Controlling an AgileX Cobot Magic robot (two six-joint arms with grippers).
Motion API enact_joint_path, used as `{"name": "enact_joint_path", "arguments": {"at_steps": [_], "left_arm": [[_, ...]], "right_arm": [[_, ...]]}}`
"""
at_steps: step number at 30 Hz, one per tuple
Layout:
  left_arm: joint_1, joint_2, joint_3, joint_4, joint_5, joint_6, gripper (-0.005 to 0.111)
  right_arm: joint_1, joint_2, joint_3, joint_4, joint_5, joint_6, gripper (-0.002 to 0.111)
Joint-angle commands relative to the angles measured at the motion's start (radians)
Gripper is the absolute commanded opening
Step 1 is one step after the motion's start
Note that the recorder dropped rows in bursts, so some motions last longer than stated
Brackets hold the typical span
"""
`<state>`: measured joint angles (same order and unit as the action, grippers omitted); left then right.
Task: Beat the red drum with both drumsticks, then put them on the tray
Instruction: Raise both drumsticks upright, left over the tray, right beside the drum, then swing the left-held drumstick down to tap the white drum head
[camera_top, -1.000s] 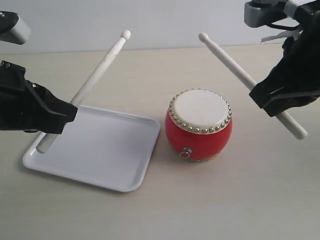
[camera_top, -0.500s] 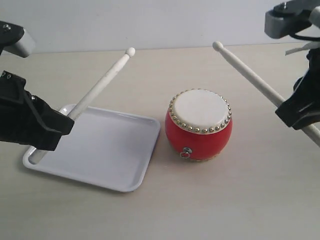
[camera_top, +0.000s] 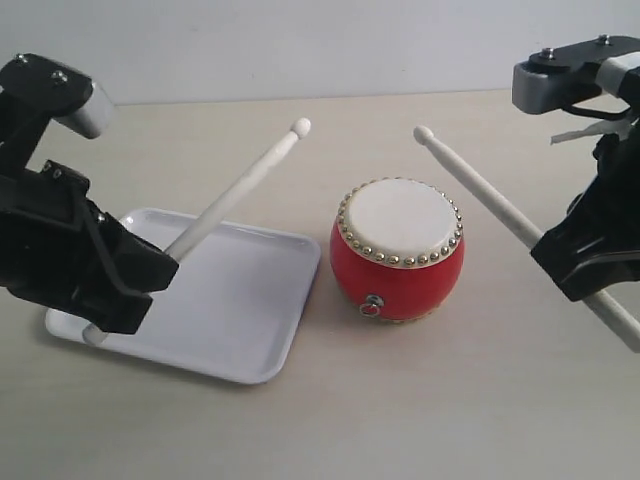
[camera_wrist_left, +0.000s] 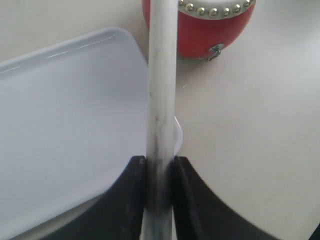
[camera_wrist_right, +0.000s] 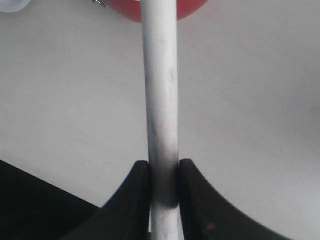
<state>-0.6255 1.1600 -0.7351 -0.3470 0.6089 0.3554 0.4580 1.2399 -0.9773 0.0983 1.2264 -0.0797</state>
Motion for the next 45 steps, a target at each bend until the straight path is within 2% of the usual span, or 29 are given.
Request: {"name": "enact_joint_path", "arguments": {"at_steps": [1,8,16,23,28,34,39,45], "left_arm": [[-0.007,0.035,-0.011,-0.001,-0.029,0.004,0.0],[-0.007,0.04,-0.031,-0.001,-0.02,0.004,0.0],[-0.007,0.04,-0.033,-0.001,-0.027,0.004,0.0],[-0.007,0.04,-0.033,0.002,-0.016,0.006,0.0],[-0.007,0.042,-0.035,0.024,0.002,0.006,0.0],[-0.007,0.185,-0.189,0.05,0.214,0.006,0.0],[-0.044,0.29,-0.293,0.057,0.228,0.006,0.0],[-0.112,0.356,-0.35,0.103,0.222,0.004,0.0]], "right_arm": [[-0.004,0.031,0.033,0.0,-0.005,-0.007,0.0],[-0.004,0.065,0.063,0.005,-0.005,-0.016,0.0],[-0.004,0.066,-0.017,0.019,-0.005,-0.023,0.0],[-0.004,0.184,0.114,0.012,-0.005,-0.023,0.0],[-0.004,0.159,0.065,0.012,-0.005,-0.02,0.0],[-0.004,0.015,-0.008,-0.008,-0.005,0.003,0.0],[-0.004,-0.056,-0.006,-0.051,-0.005,0.027,0.0],[-0.004,-0.078,-0.006,-0.071,-0.005,0.031,0.0]]}}
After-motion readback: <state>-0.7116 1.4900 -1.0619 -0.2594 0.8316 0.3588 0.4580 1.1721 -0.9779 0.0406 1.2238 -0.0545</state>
